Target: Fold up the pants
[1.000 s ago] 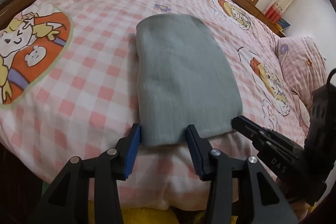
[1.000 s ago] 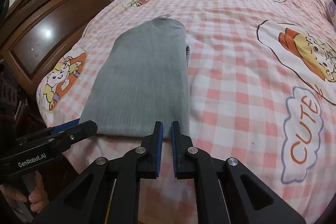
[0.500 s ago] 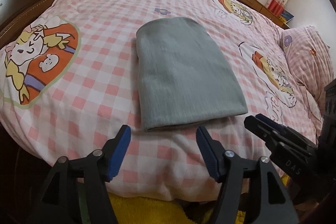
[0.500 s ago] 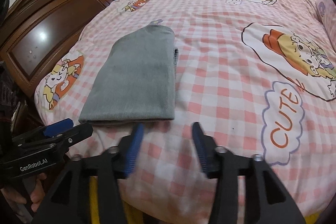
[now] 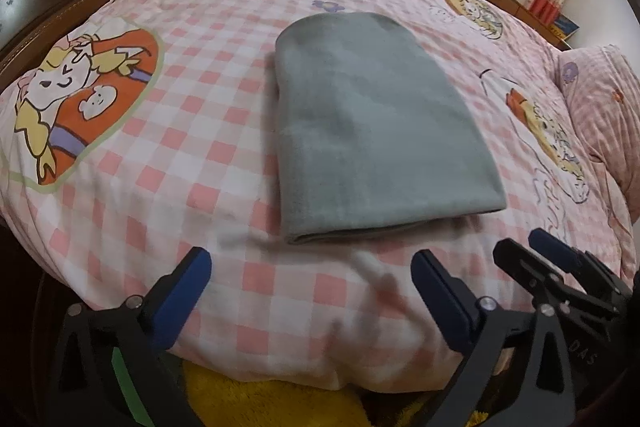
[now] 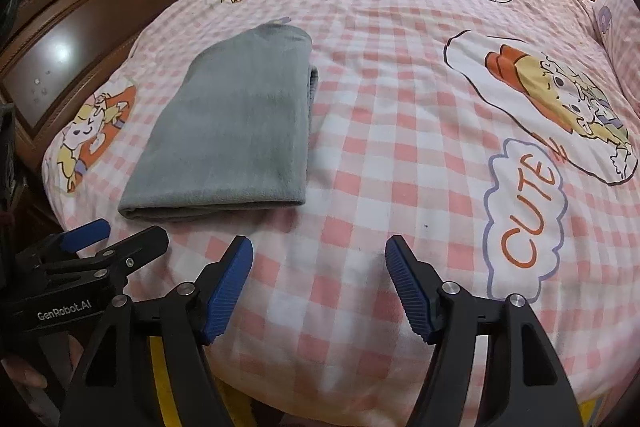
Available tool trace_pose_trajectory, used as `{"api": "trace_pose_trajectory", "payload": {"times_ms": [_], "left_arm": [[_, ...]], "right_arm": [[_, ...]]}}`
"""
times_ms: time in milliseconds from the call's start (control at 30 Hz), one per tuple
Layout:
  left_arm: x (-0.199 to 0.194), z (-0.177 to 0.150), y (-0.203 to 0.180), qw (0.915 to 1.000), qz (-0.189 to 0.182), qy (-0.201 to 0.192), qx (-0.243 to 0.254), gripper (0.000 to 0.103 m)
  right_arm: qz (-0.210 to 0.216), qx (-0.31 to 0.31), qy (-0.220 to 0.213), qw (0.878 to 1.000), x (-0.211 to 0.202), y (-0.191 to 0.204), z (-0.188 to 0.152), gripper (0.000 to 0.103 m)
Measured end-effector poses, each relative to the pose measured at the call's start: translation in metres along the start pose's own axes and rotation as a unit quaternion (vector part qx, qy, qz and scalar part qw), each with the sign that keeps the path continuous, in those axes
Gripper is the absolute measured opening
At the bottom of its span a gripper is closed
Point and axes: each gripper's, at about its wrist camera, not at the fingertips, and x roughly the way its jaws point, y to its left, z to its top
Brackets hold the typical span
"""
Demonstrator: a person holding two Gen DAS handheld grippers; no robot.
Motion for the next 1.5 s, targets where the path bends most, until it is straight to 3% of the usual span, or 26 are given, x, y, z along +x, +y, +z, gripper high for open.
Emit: {"api": "trace_pose_trajectory", "payload": {"times_ms": [233,367,1500], "left_arm": [[0.015,-0.001,-0.002,0.9996,0.022,0.014,0.006,0.103],[0.021,-0.002,-0.003,0.9993,0.031,0.022,0.006,0.103],[0.026,-0.002,-0.002,0.9993,0.032,0.021,0.004,0.103]], "right_arm": [[-0.008,0.001,0.017,1.0,0.016,-0.001,-0.002,0.07],[-0.009,-0.003,0.016,1.0,0.021,0.001,-0.003,0.076],[-0.01,-0.005,0.008,1.0,0.024,0.002,-0.006,0.08]]}}
